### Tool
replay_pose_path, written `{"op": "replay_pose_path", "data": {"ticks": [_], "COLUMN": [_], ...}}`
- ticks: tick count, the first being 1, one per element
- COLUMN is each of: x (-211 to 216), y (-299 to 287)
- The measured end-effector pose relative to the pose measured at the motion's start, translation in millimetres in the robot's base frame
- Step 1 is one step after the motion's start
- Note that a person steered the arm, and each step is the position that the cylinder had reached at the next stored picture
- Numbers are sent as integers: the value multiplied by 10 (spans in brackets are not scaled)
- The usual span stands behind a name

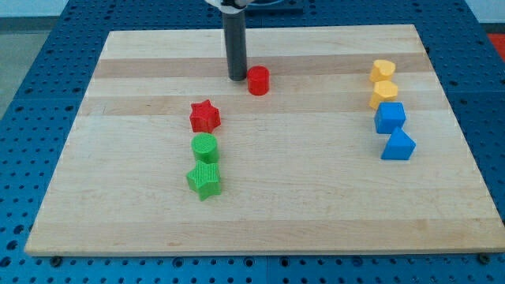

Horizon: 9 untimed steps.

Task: Nudge the red circle right a bit

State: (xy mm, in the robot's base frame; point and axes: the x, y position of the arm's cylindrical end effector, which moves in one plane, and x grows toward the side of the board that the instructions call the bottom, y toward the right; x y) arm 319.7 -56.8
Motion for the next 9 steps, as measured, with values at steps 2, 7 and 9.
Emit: {"op": "replay_pose_path", "data": {"ticks": [2, 7, 9], "x": [227, 40, 120], "y": [-344, 85, 85]}}
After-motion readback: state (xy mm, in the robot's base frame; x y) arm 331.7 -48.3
